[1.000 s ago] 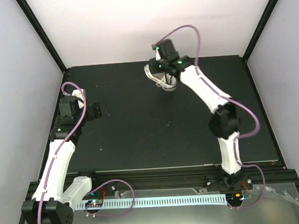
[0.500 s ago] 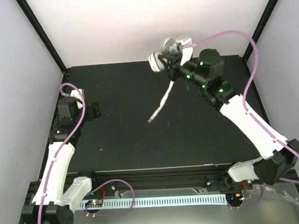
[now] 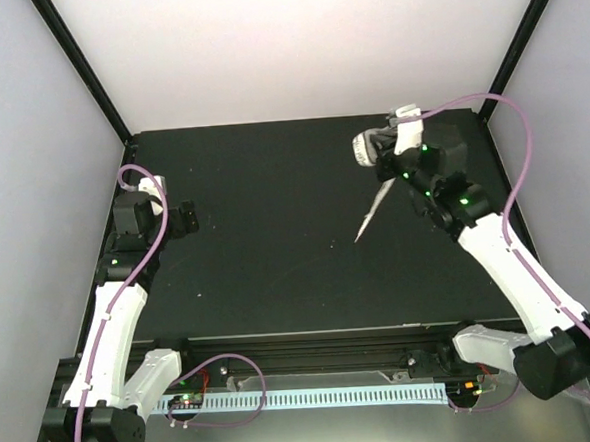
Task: Tie the shoes
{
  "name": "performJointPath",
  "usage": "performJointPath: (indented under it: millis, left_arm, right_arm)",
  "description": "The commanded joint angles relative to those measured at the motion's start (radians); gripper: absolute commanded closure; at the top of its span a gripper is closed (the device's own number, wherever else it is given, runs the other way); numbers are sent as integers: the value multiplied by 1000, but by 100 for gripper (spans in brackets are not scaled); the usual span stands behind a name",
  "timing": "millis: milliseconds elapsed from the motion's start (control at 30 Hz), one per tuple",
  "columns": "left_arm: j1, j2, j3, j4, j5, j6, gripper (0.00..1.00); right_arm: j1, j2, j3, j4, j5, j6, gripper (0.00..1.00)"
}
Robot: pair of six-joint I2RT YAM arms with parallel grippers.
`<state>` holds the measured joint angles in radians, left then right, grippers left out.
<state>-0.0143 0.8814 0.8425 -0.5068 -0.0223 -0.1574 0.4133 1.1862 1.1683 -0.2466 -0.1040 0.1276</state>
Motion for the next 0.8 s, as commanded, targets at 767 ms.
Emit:
performJointPath:
  millis: [767]
  left_arm:
    - [4, -65, -23, 49, 38, 30, 1]
  right_arm:
    - [323, 252, -211, 160, -180, -352, 98]
